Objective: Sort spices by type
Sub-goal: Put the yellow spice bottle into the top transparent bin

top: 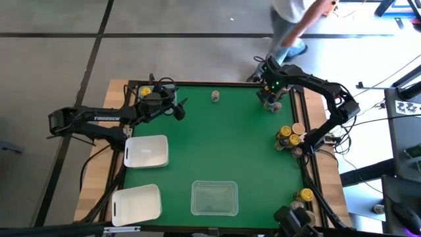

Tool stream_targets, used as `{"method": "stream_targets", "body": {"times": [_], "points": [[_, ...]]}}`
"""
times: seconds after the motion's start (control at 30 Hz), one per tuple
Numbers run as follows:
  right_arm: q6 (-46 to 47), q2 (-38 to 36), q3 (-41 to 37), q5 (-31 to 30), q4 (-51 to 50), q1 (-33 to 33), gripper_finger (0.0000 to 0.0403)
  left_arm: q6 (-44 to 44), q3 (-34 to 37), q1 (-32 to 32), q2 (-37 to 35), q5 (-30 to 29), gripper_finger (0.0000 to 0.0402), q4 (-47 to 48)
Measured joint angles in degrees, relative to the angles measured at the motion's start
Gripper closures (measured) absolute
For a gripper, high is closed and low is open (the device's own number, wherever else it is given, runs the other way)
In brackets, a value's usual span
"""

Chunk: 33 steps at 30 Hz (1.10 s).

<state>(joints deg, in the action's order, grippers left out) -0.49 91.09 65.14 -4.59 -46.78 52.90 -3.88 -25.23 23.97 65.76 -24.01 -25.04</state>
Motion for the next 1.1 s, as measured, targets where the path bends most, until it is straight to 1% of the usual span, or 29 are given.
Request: {"method": "stream_targets", "body": {"times": [0.07, 0.2, 0.23, 0.33, 0.4, 0.47, 0.63, 0.8, 0.97, 1.1], "points": [[-0.3, 0.0, 0.0, 0.9, 0.9, 0.0, 0.0169, 0.0, 0.0, 0.0, 0.0, 0.0, 0.0095, 0.0], [-1.4, 0.0, 0.7, 2.8, 1.0, -0.1, 0.0172, 0.0, 0.0, 0.0, 0.0, 0.0, 0.0095, 0.0], [-1.5, 0.0, 1.1, 4.1, 1.0, -0.2, 0.0172, -0.3, 0.0, 0.0, 0.0, 0.0, 0.0095, 0.1], [-1.6, 0.0, 2.0, 10.5, 0.7, -1.6, 0.0172, -1.6, -0.1, 0.0, 0.5, 0.0, 0.0095, 1.2], [-2.2, 0.0, 2.5, 14.2, 1.0, -3.7, 0.0172, -1.8, -0.1, 0.0, 0.9, 0.0, 0.0095, 2.0], [-3.0, -0.1, 2.5, 16.2, 2.3, -6.8, 0.0172, -2.1, -0.1, 0.0, 1.3, 0.0, 0.0095, 1.7], [-7.1, -0.1, 2.5, 15.9, 6.4, -15.7, 0.0165, -2.5, -0.1, 0.0, 1.4, 0.0, 0.0095, 1.3], [-9.1, 0.1, 2.5, 14.8, 14.2, -23.2, 0.0166, -0.5, -0.1, 0.0, 1.4, 0.5, 0.0095, 1.2], [-12.3, 3.1, 2.5, 11.5, 20.2, -28.1, 0.0163, 0.8, -0.1, -0.1, 1.6, 6.7, 0.0095, 1.2], [-14.6, 6.4, 2.5, 11.5, 22.9, -30.2, 0.0162, 0.8, -0.1, -0.1, 2.5, 11.4, 0.0095, 0.9]]}}
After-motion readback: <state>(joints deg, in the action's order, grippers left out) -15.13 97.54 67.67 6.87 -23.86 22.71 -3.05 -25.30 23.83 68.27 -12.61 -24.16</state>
